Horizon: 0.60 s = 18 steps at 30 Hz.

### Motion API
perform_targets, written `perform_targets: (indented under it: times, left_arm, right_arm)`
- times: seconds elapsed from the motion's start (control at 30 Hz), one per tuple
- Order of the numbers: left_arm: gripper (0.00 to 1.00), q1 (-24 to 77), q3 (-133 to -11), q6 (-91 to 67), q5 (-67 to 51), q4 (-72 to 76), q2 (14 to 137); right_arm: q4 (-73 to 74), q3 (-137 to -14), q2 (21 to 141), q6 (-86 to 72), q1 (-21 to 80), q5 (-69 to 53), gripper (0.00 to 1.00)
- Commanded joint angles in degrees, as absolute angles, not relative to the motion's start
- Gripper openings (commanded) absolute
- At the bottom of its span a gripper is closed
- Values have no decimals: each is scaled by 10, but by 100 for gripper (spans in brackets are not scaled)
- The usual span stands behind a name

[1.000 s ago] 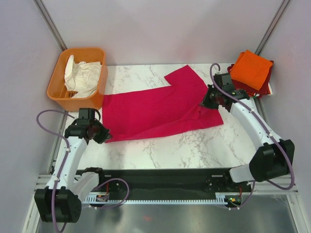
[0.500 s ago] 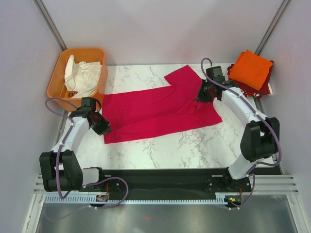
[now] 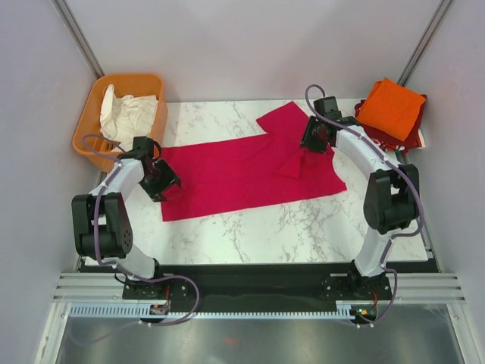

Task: Fold and stack the t-shirts
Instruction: Fold the tshirt

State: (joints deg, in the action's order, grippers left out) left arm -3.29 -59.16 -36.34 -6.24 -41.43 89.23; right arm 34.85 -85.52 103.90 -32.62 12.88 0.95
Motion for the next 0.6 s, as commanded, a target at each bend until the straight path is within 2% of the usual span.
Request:
perform_targets:
  times: [0.0, 0.03, 0.07, 0.13, 0.23, 0.33, 0.57]
  left_arm:
    - [75, -47, -635, -343, -59, -401, 919]
    - [84, -54, -642, -343, -55, -402, 926]
    - [86, -56, -656, -343, -51, -403, 926]
    - [88, -59, -670, -342, -36, -406, 919]
    - [86, -59, -687, -336, -13, -421, 896]
    - [83, -56, -677, -327, -1, -425, 843]
    - [77, -20, -594, -321, 37, -426, 748]
  right_arm:
    - [328, -931, 1091, -310, 127, 53, 62]
    - [332, -947, 1103, -309, 127, 64, 73]
    - [334, -982, 1124, -301, 124, 66, 85]
    - [340, -1025, 1142, -289, 122, 70, 90]
    - [367, -1101, 1160, -266, 120, 79, 92]
    - [371, -1096, 1117, -258, 121, 111, 92]
    - [321, -871, 979, -267, 121, 129, 90]
